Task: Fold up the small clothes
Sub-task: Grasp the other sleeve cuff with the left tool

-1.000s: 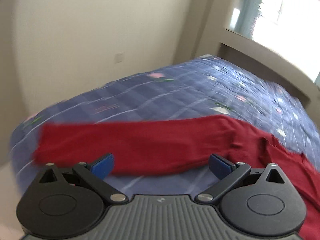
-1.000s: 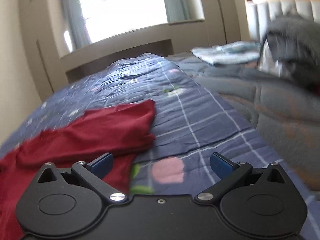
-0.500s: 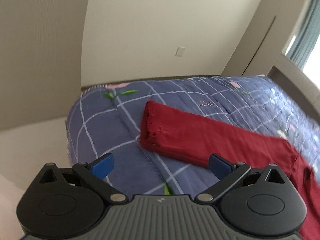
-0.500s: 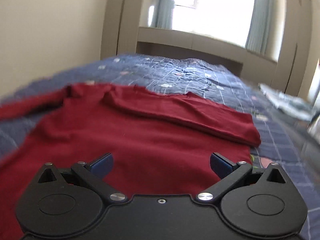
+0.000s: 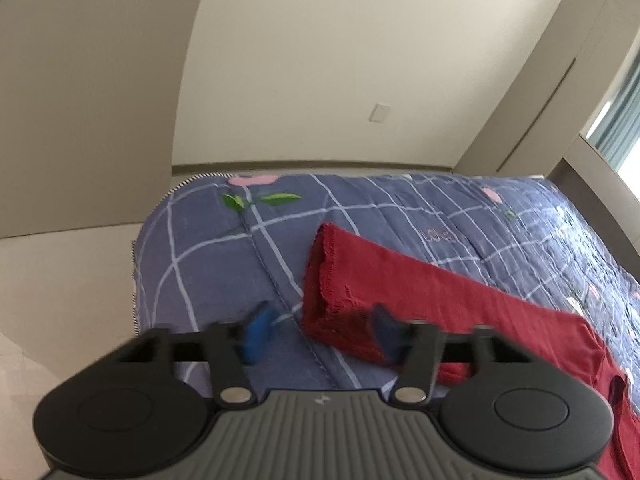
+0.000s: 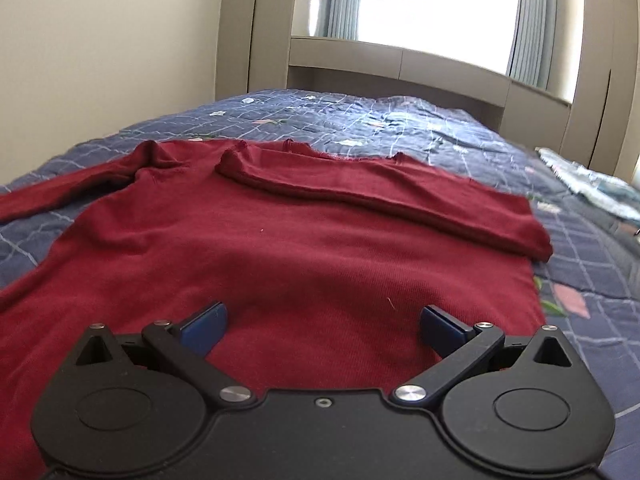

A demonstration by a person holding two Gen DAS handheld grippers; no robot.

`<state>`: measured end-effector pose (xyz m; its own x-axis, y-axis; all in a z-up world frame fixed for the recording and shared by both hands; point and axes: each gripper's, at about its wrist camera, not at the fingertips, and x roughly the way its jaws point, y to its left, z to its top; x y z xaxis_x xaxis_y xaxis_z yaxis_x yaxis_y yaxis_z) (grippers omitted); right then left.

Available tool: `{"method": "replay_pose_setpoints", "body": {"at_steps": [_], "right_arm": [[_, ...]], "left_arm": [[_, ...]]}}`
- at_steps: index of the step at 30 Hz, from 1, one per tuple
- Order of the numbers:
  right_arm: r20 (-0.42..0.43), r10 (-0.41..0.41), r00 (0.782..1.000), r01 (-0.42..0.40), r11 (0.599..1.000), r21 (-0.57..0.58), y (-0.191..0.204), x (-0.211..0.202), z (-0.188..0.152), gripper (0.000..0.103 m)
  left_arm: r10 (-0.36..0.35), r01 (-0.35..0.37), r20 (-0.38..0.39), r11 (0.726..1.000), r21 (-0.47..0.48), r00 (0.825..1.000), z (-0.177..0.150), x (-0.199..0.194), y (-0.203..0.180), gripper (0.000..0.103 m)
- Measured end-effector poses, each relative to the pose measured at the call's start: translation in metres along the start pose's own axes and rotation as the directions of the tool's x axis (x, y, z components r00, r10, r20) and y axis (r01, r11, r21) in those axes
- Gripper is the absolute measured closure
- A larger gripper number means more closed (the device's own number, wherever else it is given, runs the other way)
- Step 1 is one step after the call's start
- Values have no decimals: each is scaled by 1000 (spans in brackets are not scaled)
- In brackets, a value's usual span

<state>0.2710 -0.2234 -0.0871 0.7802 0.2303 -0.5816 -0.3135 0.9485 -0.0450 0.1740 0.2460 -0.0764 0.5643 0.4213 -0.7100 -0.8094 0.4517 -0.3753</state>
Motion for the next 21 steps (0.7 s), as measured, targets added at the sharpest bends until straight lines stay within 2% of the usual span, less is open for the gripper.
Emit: {"method": "replay_pose_setpoints", "body": {"at_steps": [3,4,5,9,13,17,20,21], "right_arm": [[-2,11,1000,-10,1000,12,-2,0,0,1],[-2,12,1000,-12,1000,14,-2,1,0,1],[-1,12,1000,-12,1000,14,-2,1,0,1],[2,8,1000,-8,1000,11,-1,1,-1,1],[4,6,1000,-6,1000,8,0,0,-1,1],[22,11,1000,-12,1000,10,0,-2,-2,1],[56,21,998,-20,1000,-13,4,-11,-1,0],[70,17,997,-14,999,-32,7,-15,0,0]], "left_arm": [[2,-2,-2,1000,-3,1000,3,-1,-2,73],[8,-8,2,1000,0,1000,4,-2,-3,85],[-3,3,7,1000,4,1000,6,-2,-3,90],[-45,43,41,999,32,998,13,-13,-10,93],[-136,131,95,990,59,986,23,-33,-22,95],[-295,281,120,952,123,948,31,-55,-43,96],[-417,389,103,896,212,903,32,-72,-68,96],[-459,427,85,870,245,885,31,-78,-78,96]]}}
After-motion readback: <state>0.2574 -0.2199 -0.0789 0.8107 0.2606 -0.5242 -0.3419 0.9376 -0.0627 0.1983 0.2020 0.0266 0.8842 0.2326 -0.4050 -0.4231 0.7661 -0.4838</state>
